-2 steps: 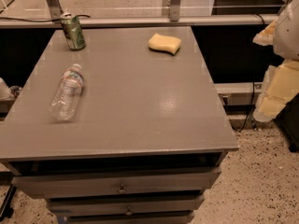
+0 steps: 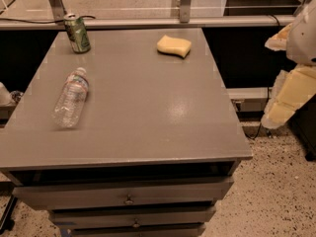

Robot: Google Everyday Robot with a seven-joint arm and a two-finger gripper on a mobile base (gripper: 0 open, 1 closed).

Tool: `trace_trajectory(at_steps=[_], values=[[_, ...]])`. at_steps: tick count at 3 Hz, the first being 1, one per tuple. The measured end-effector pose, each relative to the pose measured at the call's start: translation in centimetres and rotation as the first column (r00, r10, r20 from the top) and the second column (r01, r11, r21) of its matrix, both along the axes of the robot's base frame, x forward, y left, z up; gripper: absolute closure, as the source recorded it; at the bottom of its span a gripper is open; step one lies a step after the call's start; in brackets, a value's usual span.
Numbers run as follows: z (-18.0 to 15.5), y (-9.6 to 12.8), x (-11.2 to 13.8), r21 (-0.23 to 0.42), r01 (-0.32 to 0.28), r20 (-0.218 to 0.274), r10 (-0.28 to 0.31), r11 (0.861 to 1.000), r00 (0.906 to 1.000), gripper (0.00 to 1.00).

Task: Move water bottle near green can

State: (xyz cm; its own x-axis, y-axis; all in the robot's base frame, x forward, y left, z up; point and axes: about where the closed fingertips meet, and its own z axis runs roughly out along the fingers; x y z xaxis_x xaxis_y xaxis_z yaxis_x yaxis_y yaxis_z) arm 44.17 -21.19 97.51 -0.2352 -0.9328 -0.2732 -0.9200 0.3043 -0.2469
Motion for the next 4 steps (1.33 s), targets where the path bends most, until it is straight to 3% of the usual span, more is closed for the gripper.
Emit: trace_trajectory(at_steps=[1, 2, 3, 4], values=[[-0.7, 1.9, 2.6, 0.119, 0.014, 0.016, -0.016, 0.993, 0.9998, 0.00], [-0.6, 4.5, 5.7, 0.256, 0.010, 0.020, -0.015, 0.967, 0.9997, 0.00], [0.6, 8.3, 7.1, 0.396, -0.002, 0.011, -0.003, 0.918, 0.9999, 0.00], [2.5, 13.6, 7.2, 0.525, -0.013, -0.001, 0.015, 0.851, 0.9999, 0.00]])
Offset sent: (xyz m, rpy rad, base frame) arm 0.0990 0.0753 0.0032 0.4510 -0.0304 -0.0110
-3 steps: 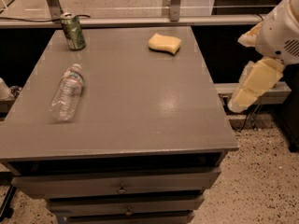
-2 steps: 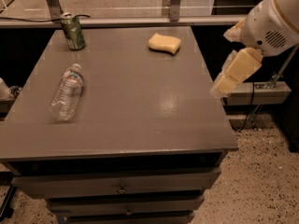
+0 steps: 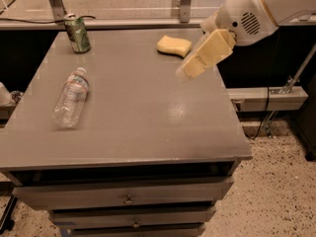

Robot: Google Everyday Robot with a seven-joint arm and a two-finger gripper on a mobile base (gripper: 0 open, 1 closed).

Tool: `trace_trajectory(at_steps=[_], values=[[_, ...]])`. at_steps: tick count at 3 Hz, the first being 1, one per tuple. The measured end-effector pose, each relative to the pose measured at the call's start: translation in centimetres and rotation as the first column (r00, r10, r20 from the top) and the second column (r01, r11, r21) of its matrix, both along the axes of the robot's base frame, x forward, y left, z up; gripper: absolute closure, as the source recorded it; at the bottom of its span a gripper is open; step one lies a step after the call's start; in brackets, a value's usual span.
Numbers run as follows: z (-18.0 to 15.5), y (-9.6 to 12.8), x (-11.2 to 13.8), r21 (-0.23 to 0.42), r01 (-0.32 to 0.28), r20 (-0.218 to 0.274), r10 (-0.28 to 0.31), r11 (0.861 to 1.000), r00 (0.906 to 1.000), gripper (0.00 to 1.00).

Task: Move water bottle near green can

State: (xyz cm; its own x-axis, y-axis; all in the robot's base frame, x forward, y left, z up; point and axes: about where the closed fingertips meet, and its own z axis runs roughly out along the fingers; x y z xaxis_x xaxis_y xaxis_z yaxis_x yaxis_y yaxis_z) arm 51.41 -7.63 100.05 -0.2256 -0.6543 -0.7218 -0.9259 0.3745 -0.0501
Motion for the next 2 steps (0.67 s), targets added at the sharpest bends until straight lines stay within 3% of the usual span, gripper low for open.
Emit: trace_trajectory(at_steps=[1, 2], values=[[0.00, 0.01, 0.00, 0.000, 0.000, 0.000, 0.000, 1.000, 1.0000, 0.00], [-0.70, 0.60, 0.42, 0.041, 0.041, -0.002, -0.041, 0.998, 0.9991, 0.00]])
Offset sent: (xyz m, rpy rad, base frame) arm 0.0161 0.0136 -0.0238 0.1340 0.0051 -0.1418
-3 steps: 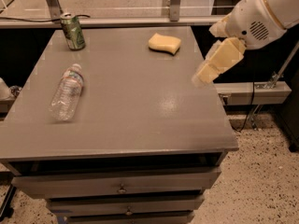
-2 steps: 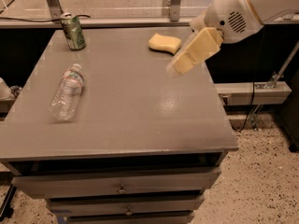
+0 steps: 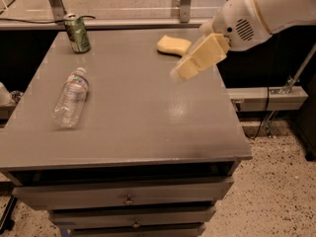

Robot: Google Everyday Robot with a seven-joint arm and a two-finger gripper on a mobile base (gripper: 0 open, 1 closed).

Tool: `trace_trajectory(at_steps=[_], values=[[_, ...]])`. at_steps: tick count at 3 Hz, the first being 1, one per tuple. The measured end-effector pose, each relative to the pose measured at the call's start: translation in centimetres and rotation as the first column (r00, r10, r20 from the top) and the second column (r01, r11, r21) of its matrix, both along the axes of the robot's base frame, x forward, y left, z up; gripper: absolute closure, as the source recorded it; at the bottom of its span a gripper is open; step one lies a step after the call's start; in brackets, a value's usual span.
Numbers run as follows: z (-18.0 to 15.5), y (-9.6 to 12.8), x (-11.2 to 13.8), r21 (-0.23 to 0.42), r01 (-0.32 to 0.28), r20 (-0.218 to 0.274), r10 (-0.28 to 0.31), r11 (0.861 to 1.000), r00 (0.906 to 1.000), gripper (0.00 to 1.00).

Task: Move water bottle near green can

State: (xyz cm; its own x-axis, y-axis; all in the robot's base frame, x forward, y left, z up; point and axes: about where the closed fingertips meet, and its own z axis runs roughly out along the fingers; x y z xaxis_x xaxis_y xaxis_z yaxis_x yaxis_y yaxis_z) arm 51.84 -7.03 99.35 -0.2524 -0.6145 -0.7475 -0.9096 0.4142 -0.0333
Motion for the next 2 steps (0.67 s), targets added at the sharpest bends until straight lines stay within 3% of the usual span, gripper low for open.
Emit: trace_trajectory(at_steps=[1, 2], values=[[-2.1, 3.6, 0.7, 0.081, 0.055, -0.025, -0.053, 0.995, 0.9983, 0.00], [-3.7, 7.7, 2.0, 0.167, 0.111, -0.057, -0.103, 0.980, 0.9931, 0.00]])
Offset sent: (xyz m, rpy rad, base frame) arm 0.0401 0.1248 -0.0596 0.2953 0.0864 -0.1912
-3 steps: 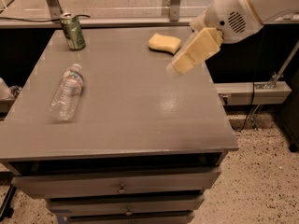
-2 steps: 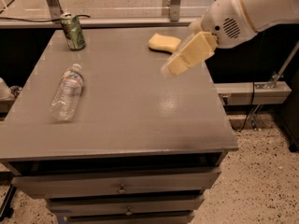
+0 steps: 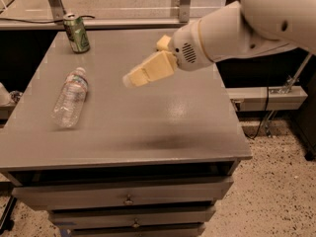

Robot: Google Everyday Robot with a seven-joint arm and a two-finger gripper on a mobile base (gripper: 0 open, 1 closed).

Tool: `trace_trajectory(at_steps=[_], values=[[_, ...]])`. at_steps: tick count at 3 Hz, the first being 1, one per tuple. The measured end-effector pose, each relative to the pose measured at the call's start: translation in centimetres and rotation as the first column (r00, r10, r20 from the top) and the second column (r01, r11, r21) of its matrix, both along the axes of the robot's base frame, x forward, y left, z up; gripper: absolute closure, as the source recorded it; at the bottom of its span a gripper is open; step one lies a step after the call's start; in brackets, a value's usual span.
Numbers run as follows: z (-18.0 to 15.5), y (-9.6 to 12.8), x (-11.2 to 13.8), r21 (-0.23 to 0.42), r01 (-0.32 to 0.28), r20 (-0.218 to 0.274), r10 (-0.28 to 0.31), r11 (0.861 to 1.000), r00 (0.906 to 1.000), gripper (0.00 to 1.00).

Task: Move water bottle near green can

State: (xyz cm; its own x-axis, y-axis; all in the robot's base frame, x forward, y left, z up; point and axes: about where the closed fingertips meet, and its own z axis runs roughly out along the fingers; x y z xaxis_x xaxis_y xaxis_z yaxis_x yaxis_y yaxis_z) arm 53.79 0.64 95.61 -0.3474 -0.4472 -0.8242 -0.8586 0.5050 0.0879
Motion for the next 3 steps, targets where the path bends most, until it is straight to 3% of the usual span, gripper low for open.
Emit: trace_trajectory(at_steps=[1, 3], values=[[-1.0, 4.8, 0.6, 0.086, 0.029, -0.042, -0.025, 0.996, 0.9988, 0.00], [-2.2, 13.9, 0.4, 0.150, 0.074, -0.128, -0.055, 0.986, 0.9903, 0.00]])
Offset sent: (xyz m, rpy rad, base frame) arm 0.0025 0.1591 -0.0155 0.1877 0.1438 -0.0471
